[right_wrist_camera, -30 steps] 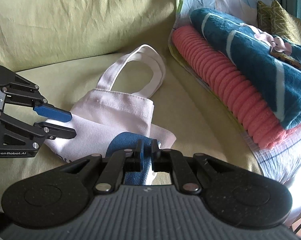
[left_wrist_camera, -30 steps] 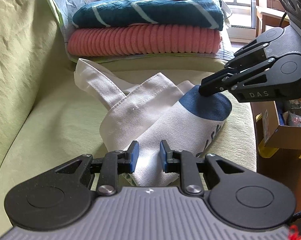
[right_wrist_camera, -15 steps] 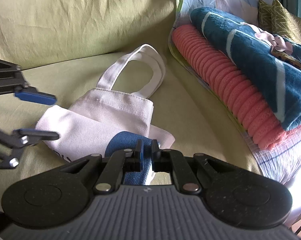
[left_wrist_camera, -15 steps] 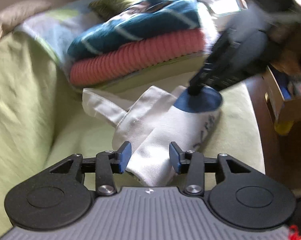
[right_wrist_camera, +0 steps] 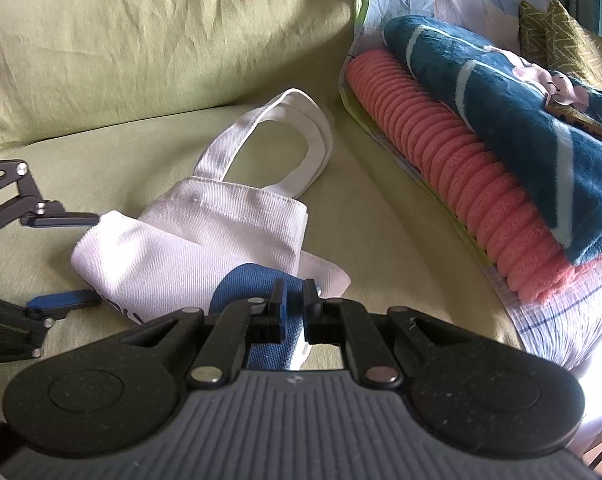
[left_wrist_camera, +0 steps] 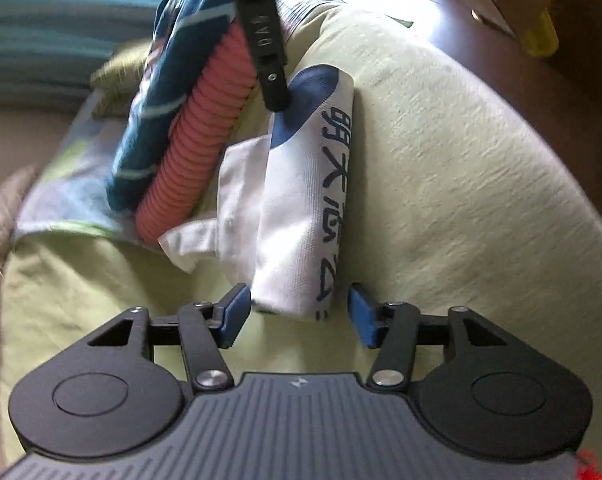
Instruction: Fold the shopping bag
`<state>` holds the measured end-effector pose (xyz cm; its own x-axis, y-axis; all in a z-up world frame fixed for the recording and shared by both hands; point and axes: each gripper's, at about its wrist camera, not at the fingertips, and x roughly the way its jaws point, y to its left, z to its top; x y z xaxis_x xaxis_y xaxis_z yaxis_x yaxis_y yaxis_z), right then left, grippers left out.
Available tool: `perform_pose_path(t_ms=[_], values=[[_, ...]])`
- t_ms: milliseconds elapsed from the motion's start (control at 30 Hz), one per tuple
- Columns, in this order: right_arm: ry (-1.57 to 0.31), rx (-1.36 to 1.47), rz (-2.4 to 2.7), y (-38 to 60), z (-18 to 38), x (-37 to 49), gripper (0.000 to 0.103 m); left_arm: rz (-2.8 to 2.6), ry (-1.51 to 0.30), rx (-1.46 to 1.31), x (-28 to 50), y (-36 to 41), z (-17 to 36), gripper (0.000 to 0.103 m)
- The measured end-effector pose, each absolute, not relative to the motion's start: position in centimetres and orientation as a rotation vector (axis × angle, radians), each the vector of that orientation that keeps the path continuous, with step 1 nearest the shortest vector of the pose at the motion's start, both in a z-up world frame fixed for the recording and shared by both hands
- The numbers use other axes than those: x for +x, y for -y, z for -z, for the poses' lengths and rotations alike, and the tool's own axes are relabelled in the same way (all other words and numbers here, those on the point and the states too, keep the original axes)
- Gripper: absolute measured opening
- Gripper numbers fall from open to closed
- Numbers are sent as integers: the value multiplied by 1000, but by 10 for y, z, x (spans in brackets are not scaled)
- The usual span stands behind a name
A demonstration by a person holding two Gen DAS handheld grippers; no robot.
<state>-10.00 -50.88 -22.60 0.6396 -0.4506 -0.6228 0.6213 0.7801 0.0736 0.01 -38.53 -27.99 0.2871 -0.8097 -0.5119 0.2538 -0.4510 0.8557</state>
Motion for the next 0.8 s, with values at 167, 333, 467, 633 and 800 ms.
perform_pose_path(t_ms=[167,333,467,633,800], values=[[-623,284,616,509,226,-99,7,1422,487,1530,8,402,282,52],[-619,183,572,502,223,-101,12,1476,456,1521,14,406,277,50],[-612,-2,474,485,221,-116,31,1488,430,1516,14,408,274,50],[-665,-441,353,453,240,-131,63,1515,403,1503,17,409,270,50],[-682,-847,282,435,280,-128,64,1542,375,1490,20,409,266,50]])
